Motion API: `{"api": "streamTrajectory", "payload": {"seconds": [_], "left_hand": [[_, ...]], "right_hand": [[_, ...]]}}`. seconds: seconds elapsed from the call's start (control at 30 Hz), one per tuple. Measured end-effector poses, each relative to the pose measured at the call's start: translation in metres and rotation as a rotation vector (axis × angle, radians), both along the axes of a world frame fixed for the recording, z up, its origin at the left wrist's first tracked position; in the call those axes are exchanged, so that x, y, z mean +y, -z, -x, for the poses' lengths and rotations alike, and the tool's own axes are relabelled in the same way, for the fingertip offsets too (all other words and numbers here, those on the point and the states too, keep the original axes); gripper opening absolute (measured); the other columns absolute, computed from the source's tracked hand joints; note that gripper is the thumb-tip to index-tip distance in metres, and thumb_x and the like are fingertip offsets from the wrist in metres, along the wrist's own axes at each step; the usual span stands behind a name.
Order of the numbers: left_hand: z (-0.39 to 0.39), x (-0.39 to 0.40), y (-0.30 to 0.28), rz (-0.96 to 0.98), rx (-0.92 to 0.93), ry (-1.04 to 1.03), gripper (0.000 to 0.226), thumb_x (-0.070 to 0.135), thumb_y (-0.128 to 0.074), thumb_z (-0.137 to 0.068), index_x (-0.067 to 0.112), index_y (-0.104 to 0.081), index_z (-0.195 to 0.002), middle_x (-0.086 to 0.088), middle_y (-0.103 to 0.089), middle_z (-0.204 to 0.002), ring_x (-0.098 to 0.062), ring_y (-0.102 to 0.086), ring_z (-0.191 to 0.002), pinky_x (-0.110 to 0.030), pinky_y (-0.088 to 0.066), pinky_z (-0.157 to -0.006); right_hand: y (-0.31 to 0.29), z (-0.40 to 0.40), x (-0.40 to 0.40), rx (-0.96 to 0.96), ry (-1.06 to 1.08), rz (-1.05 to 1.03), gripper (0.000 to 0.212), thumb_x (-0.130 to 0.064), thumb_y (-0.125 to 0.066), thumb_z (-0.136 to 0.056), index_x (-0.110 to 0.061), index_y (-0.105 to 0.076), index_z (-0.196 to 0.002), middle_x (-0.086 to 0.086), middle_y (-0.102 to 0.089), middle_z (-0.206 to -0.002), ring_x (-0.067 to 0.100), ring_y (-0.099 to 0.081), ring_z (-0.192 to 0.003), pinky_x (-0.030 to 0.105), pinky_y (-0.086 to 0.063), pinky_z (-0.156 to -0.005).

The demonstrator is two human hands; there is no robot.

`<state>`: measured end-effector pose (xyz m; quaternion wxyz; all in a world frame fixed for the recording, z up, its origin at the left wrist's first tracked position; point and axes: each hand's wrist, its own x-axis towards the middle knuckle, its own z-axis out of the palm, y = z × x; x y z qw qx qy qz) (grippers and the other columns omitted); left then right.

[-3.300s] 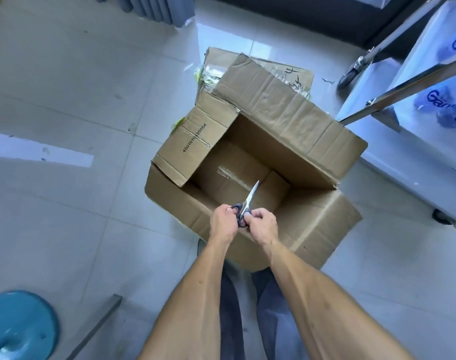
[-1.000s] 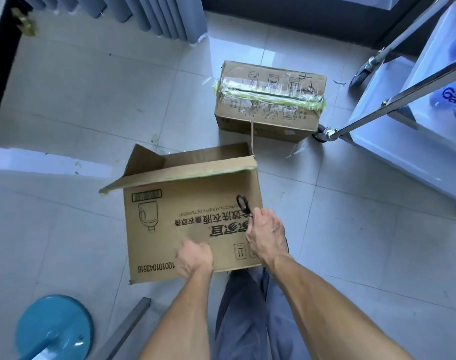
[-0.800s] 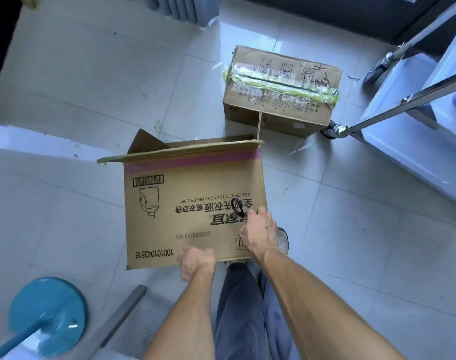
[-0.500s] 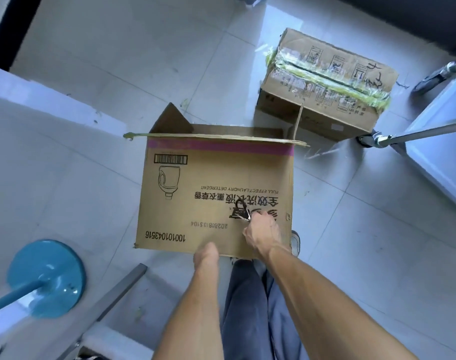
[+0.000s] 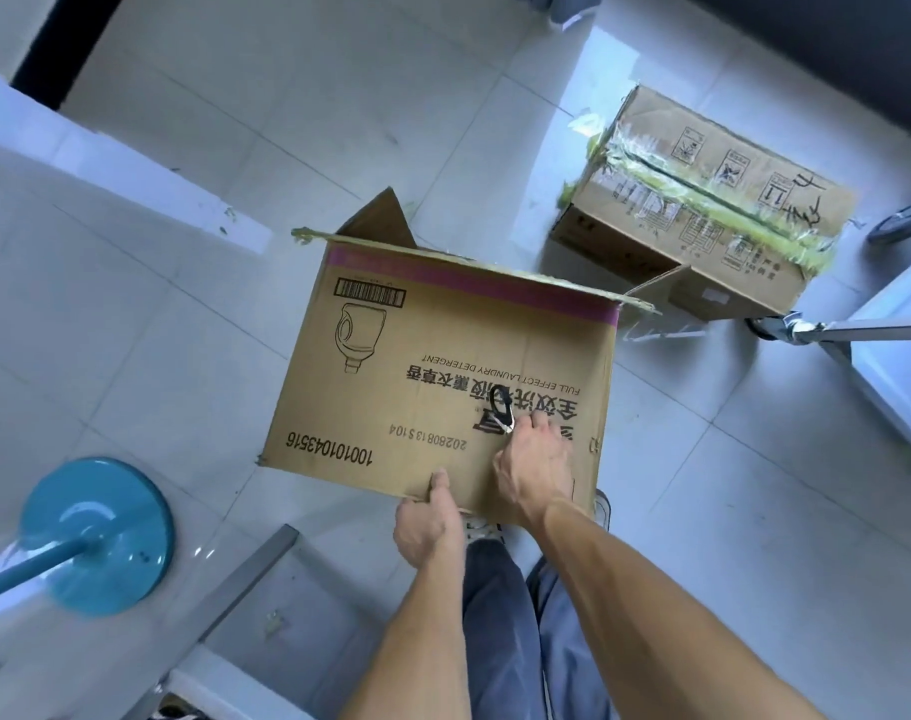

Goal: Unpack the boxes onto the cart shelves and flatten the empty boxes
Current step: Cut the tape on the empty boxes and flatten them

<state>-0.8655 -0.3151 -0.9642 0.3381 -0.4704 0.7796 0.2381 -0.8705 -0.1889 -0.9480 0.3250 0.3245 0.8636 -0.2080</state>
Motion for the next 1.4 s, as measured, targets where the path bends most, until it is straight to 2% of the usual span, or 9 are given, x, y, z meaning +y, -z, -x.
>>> {"api": "streamTrajectory", "payload": {"seconds": [0.17, 0.37, 0.67, 0.8, 0.87, 0.97, 1.07, 1.27, 1.4], "left_hand": [[0.028, 0.04, -0.043, -0.078, 0.503, 0.4, 0.043, 0.036, -0.039, -0.087, 0.003, -0.066, -0.086, -0.023, -0.063, -0.103, -0.039, -0.056, -0.095, -0.038, -0.04, -0.08], [0.094, 0.068, -0.068, -0.246, 0.573, 0.629, 0.066, 0.007, -0.054, -0.08, 0.011, -0.047, -0.146, -0.008, -0.035, -0.157, -0.024, -0.036, -0.142, -0.031, -0.026, -0.118], [0.199, 0.1, -0.078, -0.406, 0.62, 0.818, 0.084, -0.018, -0.04, -0.074, 0.017, -0.04, -0.15, -0.004, -0.027, -0.161, -0.019, -0.028, -0.147, -0.032, -0.019, -0.122], [0.214, 0.121, -0.078, -0.371, 0.748, 0.61, 0.074, -0.026, -0.04, -0.075, 0.013, -0.06, -0.134, -0.006, -0.051, -0.13, -0.014, -0.057, -0.106, -0.023, -0.047, -0.095], [0.224, 0.138, -0.079, -0.261, 0.804, 0.551, 0.058, -0.021, -0.046, -0.078, 0.015, -0.066, -0.119, 0.0, -0.053, -0.114, -0.001, -0.056, -0.09, -0.01, -0.044, -0.078], [0.247, 0.16, -0.072, -0.217, 0.856, 0.446, 0.04, -0.015, -0.045, -0.077, 0.015, -0.065, -0.094, -0.002, -0.064, -0.106, -0.019, -0.061, -0.097, -0.024, -0.048, -0.079], [0.266, 0.161, -0.068, -0.233, 0.809, 0.265, 0.051, -0.015, -0.039, -0.074, 0.007, -0.067, -0.111, -0.012, -0.069, -0.107, -0.027, -0.064, -0.099, -0.03, -0.049, -0.086], [0.285, 0.109, -0.032, 0.003, 0.22, -0.007, 0.056, 0.028, -0.049, -0.097, 0.009, -0.031, -0.147, -0.021, -0.042, -0.145, -0.044, -0.05, -0.124, -0.053, -0.044, -0.1], [0.291, 0.091, -0.023, -0.342, 0.139, -0.42, 0.044, 0.041, -0.046, -0.098, 0.011, -0.047, -0.13, -0.009, -0.062, -0.088, -0.024, -0.058, -0.072, -0.036, -0.048, -0.066]], "right_hand": [[-0.018, 0.039, 0.018, 0.168, 0.149, -0.269, 0.024, -0.01, -0.052, -0.085, -0.015, -0.052, -0.109, 0.007, -0.055, -0.107, 0.026, -0.05, -0.099, 0.038, -0.036, -0.087], [-0.043, 0.089, 0.039, 0.469, 0.128, -0.347, 0.012, -0.011, -0.058, -0.087, -0.013, -0.061, -0.099, 0.009, -0.063, -0.108, 0.029, -0.057, -0.104, 0.04, -0.04, -0.091], [-0.032, 0.139, 0.063, 0.367, 0.259, -0.256, 0.018, -0.026, -0.036, -0.098, -0.015, -0.051, -0.101, 0.007, -0.056, -0.1, 0.028, -0.055, -0.097, 0.04, -0.036, -0.091], [-0.036, 0.152, 0.083, 0.352, 0.317, -0.198, 0.046, -0.06, -0.031, -0.095, -0.017, -0.049, -0.098, 0.009, -0.054, -0.098, 0.027, -0.055, -0.095, 0.044, -0.039, -0.093], [-0.041, 0.155, 0.09, 0.423, 0.179, -0.204, 0.047, -0.066, -0.039, -0.09, -0.019, -0.044, -0.091, 0.003, -0.049, -0.089, 0.023, -0.051, -0.084, 0.041, -0.041, -0.086], [-0.046, 0.17, 0.099, 0.45, 0.065, -0.22, 0.044, -0.059, -0.051, -0.089, -0.016, -0.047, -0.094, 0.005, -0.052, -0.094, 0.024, -0.054, -0.088, 0.039, -0.045, -0.085], [-0.05, 0.174, 0.1, 0.386, 0.055, -0.166, 0.043, -0.057, -0.042, -0.094, -0.014, -0.048, -0.101, 0.007, -0.055, -0.111, 0.026, -0.055, -0.107, 0.038, -0.042, -0.094], [-0.061, 0.183, 0.11, 0.415, 0.143, -0.157, 0.035, -0.059, -0.03, -0.09, -0.024, -0.032, -0.088, 0.008, -0.059, -0.109, 0.026, -0.057, -0.1, 0.042, -0.047, -0.088], [-0.059, 0.181, 0.102, 0.358, 0.078, -0.079, 0.033, -0.058, -0.034, -0.093, -0.027, -0.023, -0.087, -0.004, -0.041, -0.091, 0.015, -0.044, -0.081, 0.034, -0.044, -0.079]]}}
